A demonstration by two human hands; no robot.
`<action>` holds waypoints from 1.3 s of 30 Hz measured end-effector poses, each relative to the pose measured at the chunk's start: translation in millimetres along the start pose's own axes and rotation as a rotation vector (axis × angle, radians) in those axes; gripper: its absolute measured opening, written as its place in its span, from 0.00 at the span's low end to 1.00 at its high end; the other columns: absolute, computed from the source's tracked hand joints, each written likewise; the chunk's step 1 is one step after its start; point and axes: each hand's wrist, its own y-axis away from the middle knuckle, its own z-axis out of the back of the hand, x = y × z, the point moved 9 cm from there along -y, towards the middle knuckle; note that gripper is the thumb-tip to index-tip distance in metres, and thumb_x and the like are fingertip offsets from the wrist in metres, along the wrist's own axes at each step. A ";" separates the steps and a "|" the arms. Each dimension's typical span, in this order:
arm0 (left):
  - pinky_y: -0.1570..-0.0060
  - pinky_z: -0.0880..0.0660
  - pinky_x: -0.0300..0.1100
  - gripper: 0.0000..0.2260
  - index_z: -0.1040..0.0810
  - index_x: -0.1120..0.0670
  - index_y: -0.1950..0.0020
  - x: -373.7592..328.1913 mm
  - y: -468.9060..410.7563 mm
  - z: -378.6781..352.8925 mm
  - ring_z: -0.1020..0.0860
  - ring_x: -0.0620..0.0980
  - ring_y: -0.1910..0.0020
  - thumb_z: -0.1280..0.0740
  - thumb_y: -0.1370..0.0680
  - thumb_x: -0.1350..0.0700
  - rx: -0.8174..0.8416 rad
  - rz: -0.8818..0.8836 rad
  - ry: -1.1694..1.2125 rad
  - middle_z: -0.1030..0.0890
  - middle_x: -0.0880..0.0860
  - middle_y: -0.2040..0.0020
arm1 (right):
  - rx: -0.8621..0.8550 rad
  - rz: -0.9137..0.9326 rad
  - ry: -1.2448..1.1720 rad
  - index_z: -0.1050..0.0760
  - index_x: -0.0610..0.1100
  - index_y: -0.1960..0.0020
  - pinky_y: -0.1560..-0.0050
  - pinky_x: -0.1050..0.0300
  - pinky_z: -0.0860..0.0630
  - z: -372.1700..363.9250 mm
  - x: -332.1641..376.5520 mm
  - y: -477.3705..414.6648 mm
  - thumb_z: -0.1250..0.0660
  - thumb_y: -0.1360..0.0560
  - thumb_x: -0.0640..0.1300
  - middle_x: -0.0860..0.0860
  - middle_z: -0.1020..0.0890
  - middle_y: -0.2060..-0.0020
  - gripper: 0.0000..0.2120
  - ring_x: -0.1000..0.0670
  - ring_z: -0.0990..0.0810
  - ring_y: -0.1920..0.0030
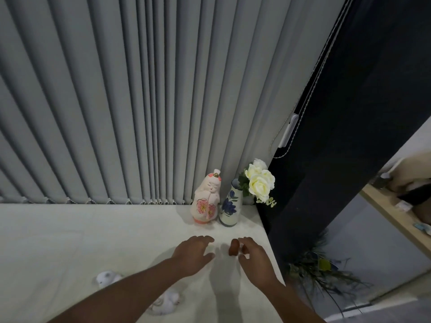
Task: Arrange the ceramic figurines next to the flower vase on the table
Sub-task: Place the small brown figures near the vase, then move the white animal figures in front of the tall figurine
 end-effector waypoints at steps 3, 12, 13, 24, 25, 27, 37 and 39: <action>0.37 0.30 0.44 0.21 0.33 0.46 0.28 19.3 27.9 10.4 0.27 0.48 0.35 0.39 0.21 0.43 -0.026 0.013 -0.002 0.24 0.48 0.34 | 0.043 0.062 -0.014 0.24 0.47 0.43 0.41 0.61 0.25 -20.0 19.4 18.2 0.36 0.28 0.31 0.54 0.25 0.48 0.18 0.54 0.27 0.42; 0.32 0.33 0.42 0.20 0.32 0.47 0.29 73.6 104.4 39.1 0.31 0.47 0.31 0.39 0.20 0.45 -0.140 0.038 -0.096 0.28 0.46 0.30 | 0.172 0.051 -0.148 0.33 0.52 0.29 0.30 0.62 0.40 -100.1 77.2 66.1 0.34 0.24 0.54 0.55 0.31 0.28 0.25 0.54 0.34 0.28; 0.32 0.34 0.41 0.20 0.31 0.48 0.29 81.9 111.6 42.0 0.31 0.47 0.31 0.39 0.20 0.45 -0.153 0.046 -0.097 0.28 0.46 0.30 | 0.192 0.047 -0.164 0.34 0.52 0.28 0.31 0.62 0.40 -109.8 83.2 70.2 0.34 0.24 0.57 0.55 0.31 0.27 0.27 0.55 0.35 0.28; 0.34 0.30 0.42 0.16 0.25 0.49 0.33 123.1 160.8 54.9 0.26 0.50 0.35 0.41 0.19 0.46 -0.173 -0.032 -0.038 0.22 0.48 0.34 | 0.108 0.138 -0.040 0.27 0.53 0.38 0.37 0.56 0.31 -168.0 132.0 94.3 0.28 0.34 0.55 0.54 0.21 0.44 0.26 0.49 0.25 0.42; 0.34 0.30 0.42 0.16 0.26 0.50 0.33 125.1 161.3 53.8 0.26 0.50 0.34 0.41 0.19 0.47 -0.163 -0.045 -0.057 0.22 0.49 0.34 | 0.074 0.141 -0.004 0.27 0.52 0.37 0.37 0.57 0.32 -169.2 132.1 94.5 0.29 0.33 0.54 0.54 0.21 0.43 0.25 0.49 0.26 0.41; 0.32 0.32 0.42 0.17 0.27 0.51 0.31 131.2 162.4 50.0 0.28 0.50 0.32 0.39 0.20 0.49 -0.128 -0.059 -0.114 0.24 0.50 0.32 | 0.030 0.134 0.055 0.28 0.53 0.38 0.37 0.60 0.34 -171.4 132.1 93.6 0.31 0.32 0.53 0.55 0.22 0.43 0.23 0.50 0.26 0.41; 0.29 0.35 0.44 0.25 0.35 0.51 0.27 168.8 158.5 40.0 0.39 0.50 0.26 0.36 0.23 0.54 -0.009 -0.038 -0.191 0.36 0.52 0.25 | -0.091 -0.014 0.159 0.30 0.54 0.39 0.47 0.58 0.27 -183.0 127.0 92.8 0.32 0.30 0.54 0.56 0.23 0.42 0.21 0.49 0.30 0.42; 0.31 0.32 0.45 0.24 0.36 0.50 0.26 174.9 156.8 38.9 0.37 0.49 0.27 0.37 0.22 0.55 0.030 -0.012 -0.187 0.36 0.51 0.25 | -0.078 -0.020 0.170 0.30 0.54 0.39 0.48 0.56 0.27 -184.5 127.3 90.9 0.33 0.29 0.55 0.56 0.23 0.42 0.21 0.49 0.31 0.42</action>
